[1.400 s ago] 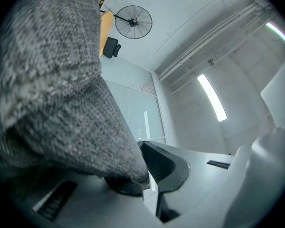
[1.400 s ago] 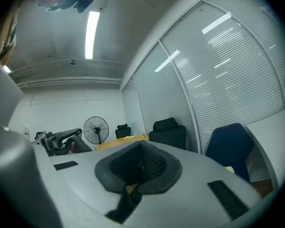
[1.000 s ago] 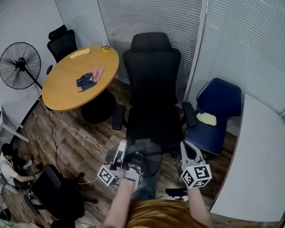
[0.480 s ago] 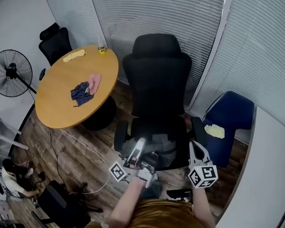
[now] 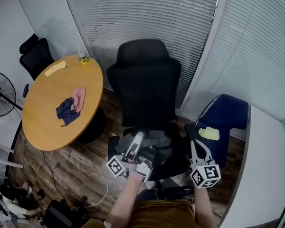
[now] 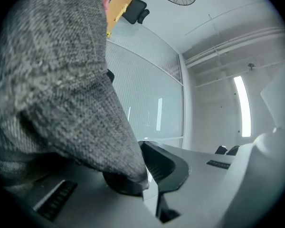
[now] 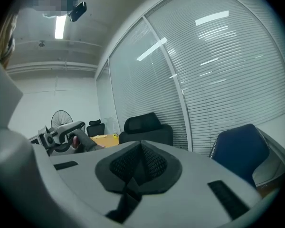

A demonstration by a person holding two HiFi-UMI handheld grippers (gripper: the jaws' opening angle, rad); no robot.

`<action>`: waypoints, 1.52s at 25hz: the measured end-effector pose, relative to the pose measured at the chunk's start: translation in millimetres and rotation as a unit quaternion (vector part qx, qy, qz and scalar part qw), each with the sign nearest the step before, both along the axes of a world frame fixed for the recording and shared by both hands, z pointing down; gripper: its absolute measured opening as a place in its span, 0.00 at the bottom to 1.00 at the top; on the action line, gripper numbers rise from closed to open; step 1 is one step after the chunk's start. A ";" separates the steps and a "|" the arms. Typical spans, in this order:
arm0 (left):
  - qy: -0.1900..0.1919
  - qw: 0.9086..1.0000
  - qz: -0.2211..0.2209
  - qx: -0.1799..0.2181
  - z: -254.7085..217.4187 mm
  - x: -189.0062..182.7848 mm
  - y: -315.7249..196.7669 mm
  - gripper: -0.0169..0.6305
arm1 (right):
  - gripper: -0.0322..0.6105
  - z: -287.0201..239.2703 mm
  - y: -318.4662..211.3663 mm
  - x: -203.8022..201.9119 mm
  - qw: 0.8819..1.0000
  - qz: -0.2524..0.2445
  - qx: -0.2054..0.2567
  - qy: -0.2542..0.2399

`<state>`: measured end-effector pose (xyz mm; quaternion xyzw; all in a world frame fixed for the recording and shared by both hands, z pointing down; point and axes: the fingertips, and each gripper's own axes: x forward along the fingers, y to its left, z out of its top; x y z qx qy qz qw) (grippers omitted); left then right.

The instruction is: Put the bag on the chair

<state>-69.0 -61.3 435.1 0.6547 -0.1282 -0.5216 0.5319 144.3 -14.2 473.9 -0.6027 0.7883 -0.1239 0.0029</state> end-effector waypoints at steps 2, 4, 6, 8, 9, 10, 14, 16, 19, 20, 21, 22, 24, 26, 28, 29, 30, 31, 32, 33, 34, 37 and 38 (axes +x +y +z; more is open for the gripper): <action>0.005 1.000 -0.004 -0.006 3.3 -2.4 -11.2 0.06 | 0.07 3.2 -7.1 -0.1 1.000 0.000 -0.003 0.001; 0.011 1.000 -0.007 -0.012 6.2 -2.9 -19.7 0.06 | 0.07 4.1 -14.9 -4.3 1.000 -0.004 -0.006 0.002; 0.012 1.000 -0.005 -0.017 9.0 0.1 -27.7 0.06 | 0.07 4.6 -24.1 -10.4 1.000 -0.010 -0.006 0.003; 0.008 1.000 -0.001 -0.021 13.4 5.3 -34.1 0.06 | 0.07 6.9 -32.9 -14.5 1.000 -0.017 -0.007 0.002; 0.005 1.000 0.000 -0.023 15.2 7.8 -37.2 0.06 | 0.07 8.0 -37.5 -15.2 1.000 -0.020 -0.007 0.001; 0.003 1.000 0.001 -0.024 16.4 9.9 -40.6 0.06 | 0.07 8.5 -42.4 -15.2 1.000 -0.022 -0.007 0.000; 0.000 1.000 -0.001 -0.027 17.5 11.9 -57.2 0.06 | 0.07 8.2 -63.7 -17.1 0.999 -0.033 0.000 -0.008; 0.002 0.999 -0.002 -0.034 20.6 12.7 -64.2 0.06 | 0.07 9.1 -74.4 -16.3 0.999 -0.036 0.001 -0.010; 0.002 0.999 -0.004 -0.046 27.5 13.7 -75.9 0.06 | 0.07 11.5 -92.3 -11.0 0.999 -0.036 0.002 -0.017; 0.000 0.999 -0.004 -0.048 29.5 14.6 -79.3 0.06 | 0.07 12.2 -97.3 -9.1 0.999 -0.036 0.001 -0.020; -0.002 0.999 -0.005 -0.049 31.2 16.2 -82.9 0.06 | 0.07 12.9 -102.0 -6.9 0.999 -0.036 0.000 -0.022; -0.004 0.999 -0.006 -0.049 32.7 18.3 -87.2 0.06 | 0.07 14.2 -107.0 -4.3 0.999 -0.036 -0.002 -0.023; -0.008 0.999 -0.006 -0.052 35.9 23.3 -97.0 0.06 | 0.07 19.0 -117.1 0.7 0.999 -0.035 -0.007 -0.027; -0.009 0.998 -0.007 -0.057 40.0 26.3 -105.6 0.06 | 0.07 24.6 -125.3 3.9 0.999 -0.034 -0.014 -0.029; -0.009 0.998 -0.009 -0.060 44.2 27.1 -113.5 0.06 | 0.07 29.3 -133.4 5.7 0.999 -0.036 -0.019 -0.030; -0.009 0.998 -0.010 -0.061 46.6 27.2 -117.0 0.06 | 0.07 31.5 -137.1 6.4 0.999 -0.038 -0.021 -0.031; -0.010 0.998 -0.011 -0.062 49.4 27.3 -120.2 0.06 | 0.07 34.3 -140.6 7.0 0.998 -0.040 -0.022 -0.032; -0.011 0.998 -0.012 -0.062 52.3 27.7 -123.5 0.06 | 0.07 37.3 -144.2 7.5 0.998 -0.042 -0.022 -0.033; -0.012 0.998 -0.013 -0.062 55.2 28.3 -127.4 0.06 | 0.07 40.3 -147.8 8.0 0.998 -0.044 -0.023 -0.034; -0.013 0.998 -0.013 -0.064 58.1 28.9 -131.7 0.06 | 0.07 43.2 -151.5 8.1 0.998 -0.045 -0.025 -0.034; -0.013 0.998 -0.013 -0.067 61.0 29.4 -136.1 0.06 | 0.07 45.8 -155.1 7.9 0.998 -0.046 -0.029 -0.033; -0.012 0.997 -0.016 -0.078 70.2 30.5 -147.7 0.06 | 0.07 53.9 -163.1 9.2 0.997 -0.048 -0.041 -0.031; -0.012 0.997 -0.016 -0.081 73.5 31.0 -151.3 0.06 | 0.07 57.0 -165.4 10.4 0.997 -0.049 -0.045 -0.031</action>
